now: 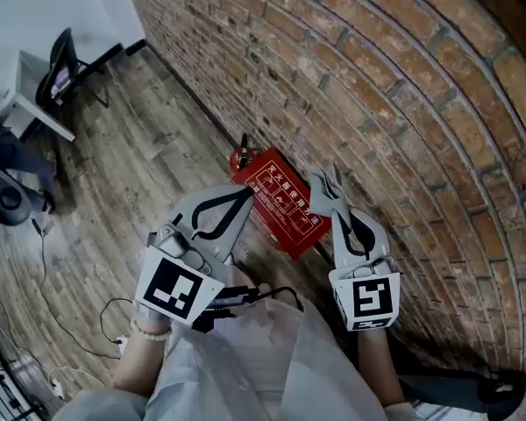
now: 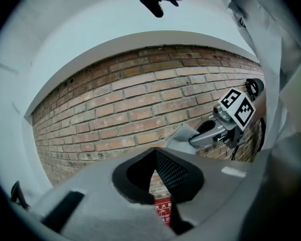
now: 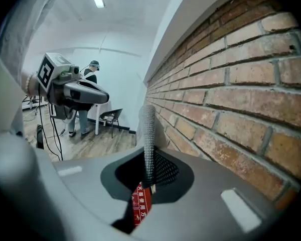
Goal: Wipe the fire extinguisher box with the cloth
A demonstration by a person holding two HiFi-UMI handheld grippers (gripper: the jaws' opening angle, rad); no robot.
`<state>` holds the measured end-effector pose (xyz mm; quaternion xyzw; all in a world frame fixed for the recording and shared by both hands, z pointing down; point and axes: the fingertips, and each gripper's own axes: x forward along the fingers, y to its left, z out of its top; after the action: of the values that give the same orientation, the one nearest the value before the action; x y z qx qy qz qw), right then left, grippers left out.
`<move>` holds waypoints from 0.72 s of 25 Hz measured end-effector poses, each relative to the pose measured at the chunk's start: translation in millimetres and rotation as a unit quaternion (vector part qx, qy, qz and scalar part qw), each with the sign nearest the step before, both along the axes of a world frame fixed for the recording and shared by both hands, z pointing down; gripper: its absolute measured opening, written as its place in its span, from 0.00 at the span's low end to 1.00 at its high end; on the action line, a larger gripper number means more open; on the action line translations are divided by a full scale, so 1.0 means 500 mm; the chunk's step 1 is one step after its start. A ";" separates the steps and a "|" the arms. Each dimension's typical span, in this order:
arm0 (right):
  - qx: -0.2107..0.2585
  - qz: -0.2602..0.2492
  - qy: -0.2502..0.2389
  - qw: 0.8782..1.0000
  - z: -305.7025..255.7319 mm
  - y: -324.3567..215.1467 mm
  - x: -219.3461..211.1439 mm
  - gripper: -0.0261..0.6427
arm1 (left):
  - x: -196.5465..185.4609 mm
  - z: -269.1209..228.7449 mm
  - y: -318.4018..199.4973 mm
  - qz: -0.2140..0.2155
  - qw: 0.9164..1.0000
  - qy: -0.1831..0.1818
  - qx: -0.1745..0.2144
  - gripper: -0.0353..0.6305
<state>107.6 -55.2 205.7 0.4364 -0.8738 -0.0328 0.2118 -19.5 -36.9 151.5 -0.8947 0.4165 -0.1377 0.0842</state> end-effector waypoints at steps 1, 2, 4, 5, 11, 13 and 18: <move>0.004 -0.001 0.000 1.000 -0.006 0.002 -0.001 0.07 | 0.000 -0.004 0.003 0.000 1.000 -0.002 0.002 0.05; 0.007 -0.001 -0.002 1.000 -0.011 0.003 -0.001 0.07 | 0.001 -0.007 0.005 0.000 1.000 -0.004 0.005 0.05; 0.010 0.001 -0.007 1.000 -0.016 0.003 0.000 0.07 | 0.001 -0.012 0.005 -0.003 1.000 -0.006 0.007 0.05; 0.010 0.002 -0.008 1.000 -0.016 0.004 0.002 0.07 | 0.002 -0.013 0.006 -0.003 1.000 -0.007 0.008 0.05; 0.006 -0.002 -0.006 1.000 -0.006 0.010 0.001 0.07 | 0.002 -0.025 0.013 -0.005 1.000 -0.008 0.015 0.05; 0.004 -0.003 -0.005 1.000 -0.003 0.012 0.000 0.07 | 0.005 -0.023 0.015 -0.004 1.000 -0.010 0.014 0.05; 0.003 -0.009 -0.004 1.000 -0.002 0.016 -0.011 0.07 | 0.007 -0.010 0.021 -0.004 1.000 -0.010 0.006 0.05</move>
<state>102.1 -47.0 204.6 0.4293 -0.8783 -0.0353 0.2072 -15.9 -26.6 146.3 -0.8909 0.4202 -0.1446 0.0935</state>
